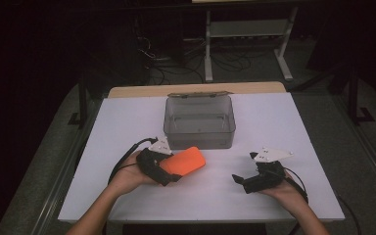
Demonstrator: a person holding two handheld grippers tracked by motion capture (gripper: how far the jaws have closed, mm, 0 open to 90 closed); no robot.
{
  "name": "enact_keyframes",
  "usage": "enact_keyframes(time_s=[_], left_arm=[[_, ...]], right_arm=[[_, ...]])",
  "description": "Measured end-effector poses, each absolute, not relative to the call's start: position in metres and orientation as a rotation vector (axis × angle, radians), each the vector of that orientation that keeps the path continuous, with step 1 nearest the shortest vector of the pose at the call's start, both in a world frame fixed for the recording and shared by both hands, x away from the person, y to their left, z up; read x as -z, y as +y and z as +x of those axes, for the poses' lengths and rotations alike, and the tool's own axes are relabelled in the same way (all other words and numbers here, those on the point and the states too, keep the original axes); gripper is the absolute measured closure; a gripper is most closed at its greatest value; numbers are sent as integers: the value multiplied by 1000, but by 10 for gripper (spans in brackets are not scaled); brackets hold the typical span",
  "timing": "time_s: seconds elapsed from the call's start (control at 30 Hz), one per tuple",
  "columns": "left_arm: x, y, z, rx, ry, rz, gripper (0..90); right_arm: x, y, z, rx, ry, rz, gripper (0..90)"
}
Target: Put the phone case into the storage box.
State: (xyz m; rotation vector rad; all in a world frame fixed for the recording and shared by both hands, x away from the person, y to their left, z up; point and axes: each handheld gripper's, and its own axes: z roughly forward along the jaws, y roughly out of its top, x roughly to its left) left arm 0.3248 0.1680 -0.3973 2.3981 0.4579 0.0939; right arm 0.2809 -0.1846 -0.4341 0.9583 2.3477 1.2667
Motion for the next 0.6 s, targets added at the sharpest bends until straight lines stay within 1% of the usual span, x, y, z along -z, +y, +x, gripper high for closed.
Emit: enact_keyframes(time_s=[0.6], left_arm=[[387, 141, 340, -52, 334, 2425, 152]], right_arm=[[435, -184, 281, -1266, 2352, 953, 0]])
